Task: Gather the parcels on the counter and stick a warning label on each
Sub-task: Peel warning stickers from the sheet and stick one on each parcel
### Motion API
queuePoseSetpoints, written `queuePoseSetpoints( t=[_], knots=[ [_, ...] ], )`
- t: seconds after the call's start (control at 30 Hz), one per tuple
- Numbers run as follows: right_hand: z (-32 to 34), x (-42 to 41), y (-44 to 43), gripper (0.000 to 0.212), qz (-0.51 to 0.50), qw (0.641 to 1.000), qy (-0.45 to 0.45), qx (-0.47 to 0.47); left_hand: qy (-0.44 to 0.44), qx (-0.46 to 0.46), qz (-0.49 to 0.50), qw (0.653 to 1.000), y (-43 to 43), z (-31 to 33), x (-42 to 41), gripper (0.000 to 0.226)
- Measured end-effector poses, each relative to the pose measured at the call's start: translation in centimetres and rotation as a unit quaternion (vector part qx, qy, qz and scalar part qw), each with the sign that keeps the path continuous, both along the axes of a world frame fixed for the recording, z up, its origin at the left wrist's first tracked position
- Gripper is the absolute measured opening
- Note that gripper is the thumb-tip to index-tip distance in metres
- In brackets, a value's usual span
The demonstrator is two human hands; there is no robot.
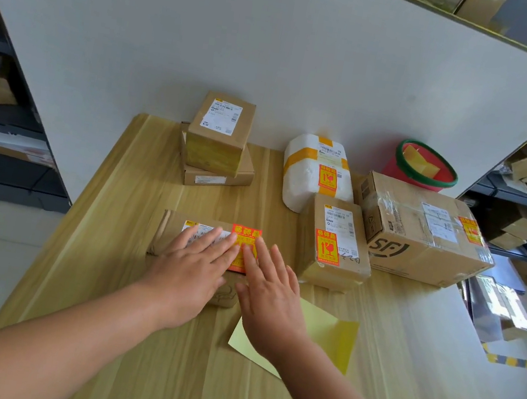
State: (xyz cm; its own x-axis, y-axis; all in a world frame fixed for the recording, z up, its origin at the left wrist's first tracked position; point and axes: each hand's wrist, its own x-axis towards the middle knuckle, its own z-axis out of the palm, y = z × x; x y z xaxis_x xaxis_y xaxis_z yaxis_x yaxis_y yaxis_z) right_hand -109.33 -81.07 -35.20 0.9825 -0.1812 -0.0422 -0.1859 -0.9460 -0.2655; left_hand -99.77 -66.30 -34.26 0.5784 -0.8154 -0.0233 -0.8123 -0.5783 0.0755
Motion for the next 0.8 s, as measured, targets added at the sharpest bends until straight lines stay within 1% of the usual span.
queuePoseSetpoints(
  t=[0.17, 0.23, 0.3, 0.37, 0.4, 0.47, 0.5, 0.57, 0.6, 0.67, 0.7, 0.8],
  knots=[
    [0.1, 0.1, 0.6, 0.061, -0.01, 1.0, 0.0, 0.019, 0.032, -0.004, -0.01, 0.999, 0.2, -0.1, 0.6, 0.058],
    [0.6, 0.4, 0.7, 0.068, -0.016, 0.999, -0.008, 0.036, 0.034, -0.023, 0.008, 0.999, 0.1, 0.5, 1.1, 0.062],
    [0.8, 0.4, 0.8, 0.081, -0.047, 0.996, -0.022, 0.068, 0.029, -0.06, 0.074, 0.995, 0.7, 1.1, 1.6, 0.078],
    [0.9, 0.5, 1.0, 0.092, -0.089, 0.99, -0.025, 0.104, 0.033, -0.078, 0.163, 0.983, 1.4, 1.5, 2.0, 0.104],
    [0.9, 0.6, 1.2, 0.095, -0.113, 0.986, -0.017, 0.121, 0.048, -0.074, 0.206, 0.975, 1.8, 1.6, 2.3, 0.116],
    [1.1, 1.2, 1.4, 0.097, -0.161, 0.976, 0.005, 0.149, 0.115, -0.057, 0.267, 0.955, 2.4, 1.8, 2.8, 0.133],
    [1.2, 1.5, 1.5, 0.095, -0.178, 0.971, 0.013, 0.157, 0.162, -0.052, 0.286, 0.943, 2.6, 1.9, 3.0, 0.136],
    [1.4, 2.2, 1.7, 0.087, -0.192, 0.967, 0.018, 0.167, 0.241, -0.06, 0.303, 0.92, 2.8, 1.7, 3.4, 0.133],
    [1.6, 2.5, 1.7, 0.079, -0.196, 0.965, 0.015, 0.173, 0.255, -0.07, 0.303, 0.915, 2.7, 1.5, 3.6, 0.128],
    [2.0, 3.0, 1.6, 0.066, -0.205, 0.96, 0.003, 0.19, 0.246, -0.092, 0.297, 0.918, 2.4, 1.3, 3.9, 0.118],
    [2.3, 3.2, 1.3, 0.063, -0.209, 0.958, -0.006, 0.197, 0.238, -0.105, 0.29, 0.921, 2.2, 1.4, 4.1, 0.115],
    [3.2, 3.8, 0.0, 0.063, -0.215, 0.955, -0.036, 0.201, 0.227, -0.147, 0.266, 0.925, 0.7, 1.7, 5.0, 0.11]
  ],
)
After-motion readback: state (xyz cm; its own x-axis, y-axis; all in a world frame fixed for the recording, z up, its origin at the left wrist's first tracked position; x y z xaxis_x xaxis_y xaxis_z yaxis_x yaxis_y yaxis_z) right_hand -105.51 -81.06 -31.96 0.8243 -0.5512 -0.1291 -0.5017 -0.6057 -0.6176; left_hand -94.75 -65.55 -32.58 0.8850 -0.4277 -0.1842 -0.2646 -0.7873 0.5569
